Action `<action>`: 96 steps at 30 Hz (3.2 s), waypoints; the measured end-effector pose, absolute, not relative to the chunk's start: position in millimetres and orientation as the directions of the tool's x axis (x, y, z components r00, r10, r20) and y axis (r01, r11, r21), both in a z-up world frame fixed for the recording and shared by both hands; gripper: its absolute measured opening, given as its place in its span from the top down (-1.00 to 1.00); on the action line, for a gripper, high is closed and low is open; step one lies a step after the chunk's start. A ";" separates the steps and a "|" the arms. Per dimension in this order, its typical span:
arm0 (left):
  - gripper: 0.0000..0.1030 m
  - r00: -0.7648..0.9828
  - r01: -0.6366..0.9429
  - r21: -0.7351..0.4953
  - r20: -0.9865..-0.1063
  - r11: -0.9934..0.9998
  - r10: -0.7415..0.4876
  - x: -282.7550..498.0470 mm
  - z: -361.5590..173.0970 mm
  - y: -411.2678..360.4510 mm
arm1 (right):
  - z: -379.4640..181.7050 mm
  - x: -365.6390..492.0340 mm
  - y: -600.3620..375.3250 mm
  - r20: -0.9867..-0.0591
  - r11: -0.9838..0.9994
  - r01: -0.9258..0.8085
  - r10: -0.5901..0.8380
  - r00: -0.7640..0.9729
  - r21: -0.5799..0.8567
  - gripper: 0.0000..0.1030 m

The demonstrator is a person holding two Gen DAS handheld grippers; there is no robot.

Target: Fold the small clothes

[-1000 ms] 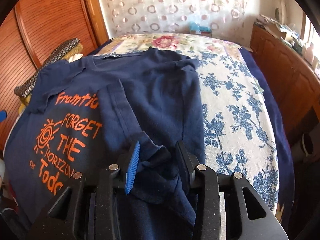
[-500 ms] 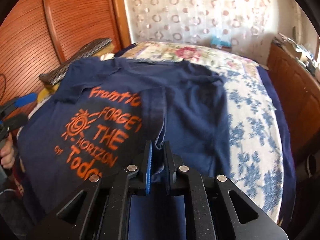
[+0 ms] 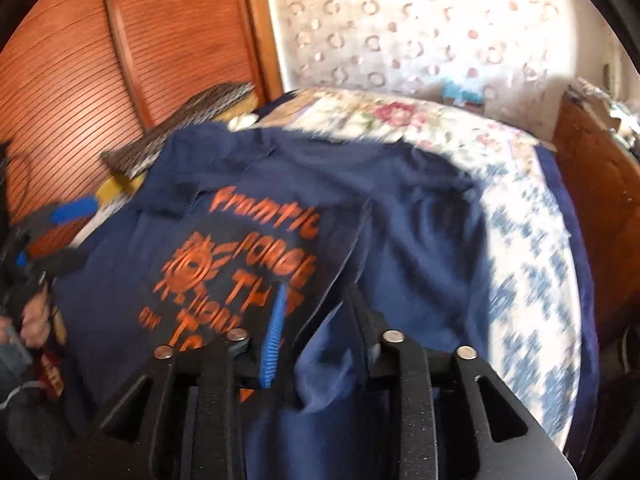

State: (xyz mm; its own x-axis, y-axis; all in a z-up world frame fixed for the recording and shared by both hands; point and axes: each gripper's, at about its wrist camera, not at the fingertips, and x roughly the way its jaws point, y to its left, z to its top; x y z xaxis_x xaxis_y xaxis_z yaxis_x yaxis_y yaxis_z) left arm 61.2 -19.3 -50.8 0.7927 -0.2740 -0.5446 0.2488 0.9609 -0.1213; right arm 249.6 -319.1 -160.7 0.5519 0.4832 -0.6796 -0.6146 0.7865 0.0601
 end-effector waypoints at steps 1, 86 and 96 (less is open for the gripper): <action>-0.71 0.793 0.248 -0.122 -0.545 0.961 -0.274 61.5 -51.0 -18.2 | -160.4 258.7 -316.2 -0.685 0.789 -0.611 0.480 0.548 0.064 0.31; 0.93 0.674 0.079 0.164 -0.735 0.983 0.069 293.3 -30.8 119.6 | -201.8 399.1 -362.3 -0.739 0.898 -0.439 0.297 0.605 0.001 0.03; 0.93 0.697 0.143 0.005 -0.711 0.990 -0.097 254.2 -35.2 113.0 | -197.5 408.7 -377.0 -0.734 0.905 -0.420 0.325 0.596 0.060 -0.25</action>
State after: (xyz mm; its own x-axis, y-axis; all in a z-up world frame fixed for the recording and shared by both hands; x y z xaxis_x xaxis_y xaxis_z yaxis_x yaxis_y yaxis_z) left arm 254.2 113.0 -35.2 0.6969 -0.0968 -0.7106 0.1430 0.9897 0.0054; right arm 408.7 -377.0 -197.5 0.5958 0.3252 -0.7343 -0.4202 0.9054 0.0601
